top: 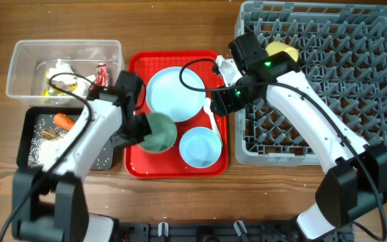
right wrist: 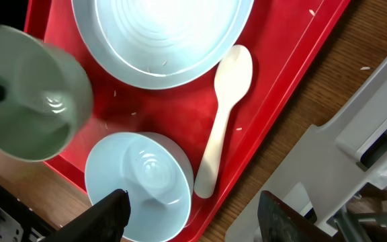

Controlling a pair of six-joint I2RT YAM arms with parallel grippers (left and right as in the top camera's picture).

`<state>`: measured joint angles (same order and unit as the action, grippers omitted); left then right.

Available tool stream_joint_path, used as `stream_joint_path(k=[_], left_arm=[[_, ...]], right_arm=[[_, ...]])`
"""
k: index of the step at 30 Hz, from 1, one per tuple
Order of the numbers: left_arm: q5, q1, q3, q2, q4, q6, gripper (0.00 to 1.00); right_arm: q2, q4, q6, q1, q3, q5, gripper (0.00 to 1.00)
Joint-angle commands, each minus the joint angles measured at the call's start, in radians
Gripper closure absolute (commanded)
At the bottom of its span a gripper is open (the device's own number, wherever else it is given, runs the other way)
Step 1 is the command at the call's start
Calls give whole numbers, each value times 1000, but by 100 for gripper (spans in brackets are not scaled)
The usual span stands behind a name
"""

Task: Sort waste into correct bins and load items into the dishwasher rack
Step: 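Grasp the light-blue bowl on the red tray with the left gripper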

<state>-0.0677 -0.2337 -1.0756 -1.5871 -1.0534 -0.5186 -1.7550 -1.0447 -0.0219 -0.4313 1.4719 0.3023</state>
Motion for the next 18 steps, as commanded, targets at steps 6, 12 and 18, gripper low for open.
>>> stream_joint_path(k=[6,12,18], left_arm=[[-74,-3,-107,85,-7,-10,96],[-100,-72,-107,85,93,-19,96],[-100,-113,-107,84,122,-29,96]], right_arm=[[20,27,-8,-5,-7,29,37],[20,103,-42,-48,-7,74,38],[20,122,-48,-90,-7,63,37]])
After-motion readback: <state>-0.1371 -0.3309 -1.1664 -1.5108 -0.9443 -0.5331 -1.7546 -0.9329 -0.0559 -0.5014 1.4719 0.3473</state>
